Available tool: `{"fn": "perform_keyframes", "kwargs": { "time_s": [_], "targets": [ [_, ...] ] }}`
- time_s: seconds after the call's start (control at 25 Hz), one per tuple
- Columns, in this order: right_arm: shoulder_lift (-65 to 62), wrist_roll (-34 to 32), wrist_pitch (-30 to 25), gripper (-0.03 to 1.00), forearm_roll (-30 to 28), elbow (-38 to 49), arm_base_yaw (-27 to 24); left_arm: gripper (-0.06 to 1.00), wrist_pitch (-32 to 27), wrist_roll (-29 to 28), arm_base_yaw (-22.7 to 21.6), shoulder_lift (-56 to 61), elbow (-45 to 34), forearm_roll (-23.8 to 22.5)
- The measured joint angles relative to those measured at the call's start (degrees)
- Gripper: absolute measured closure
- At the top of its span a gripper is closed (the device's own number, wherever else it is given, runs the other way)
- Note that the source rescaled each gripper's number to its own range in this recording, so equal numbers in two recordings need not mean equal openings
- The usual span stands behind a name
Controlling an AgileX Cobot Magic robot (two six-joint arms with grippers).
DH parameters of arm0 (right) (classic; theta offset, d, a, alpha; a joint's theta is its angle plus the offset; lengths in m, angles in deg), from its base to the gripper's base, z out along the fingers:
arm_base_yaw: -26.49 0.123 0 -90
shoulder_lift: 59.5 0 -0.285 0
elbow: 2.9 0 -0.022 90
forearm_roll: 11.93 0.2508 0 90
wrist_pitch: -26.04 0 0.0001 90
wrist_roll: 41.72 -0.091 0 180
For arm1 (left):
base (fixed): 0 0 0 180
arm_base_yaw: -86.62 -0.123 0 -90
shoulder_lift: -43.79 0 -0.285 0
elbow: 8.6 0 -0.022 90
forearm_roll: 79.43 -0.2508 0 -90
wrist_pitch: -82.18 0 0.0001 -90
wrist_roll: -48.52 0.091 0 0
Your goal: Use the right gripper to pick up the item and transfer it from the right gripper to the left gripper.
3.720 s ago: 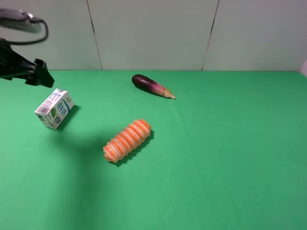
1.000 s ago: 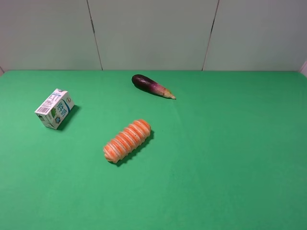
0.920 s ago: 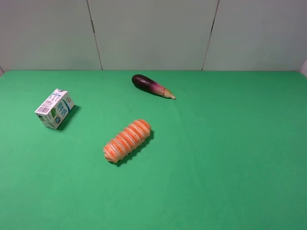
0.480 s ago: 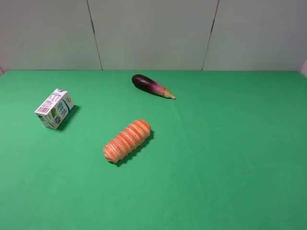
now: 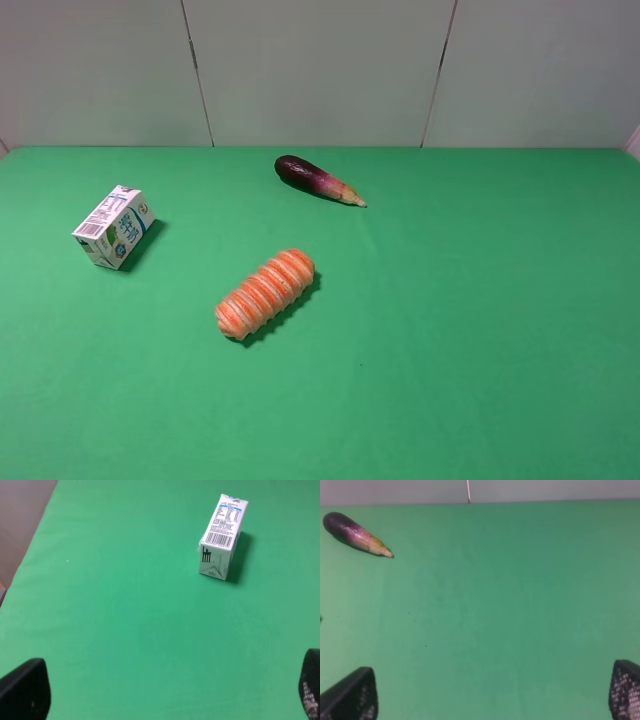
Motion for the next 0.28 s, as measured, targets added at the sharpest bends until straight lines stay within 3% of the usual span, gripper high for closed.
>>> {"fn": "perform_keyframes", "kwargs": {
  "time_s": [0.28],
  "targets": [
    [0.00, 0.00, 0.00, -0.03, 0.00, 0.00, 0.00, -0.03, 0.00, 0.00, 0.00, 0.00, 0.00, 0.00]
  ]
}}
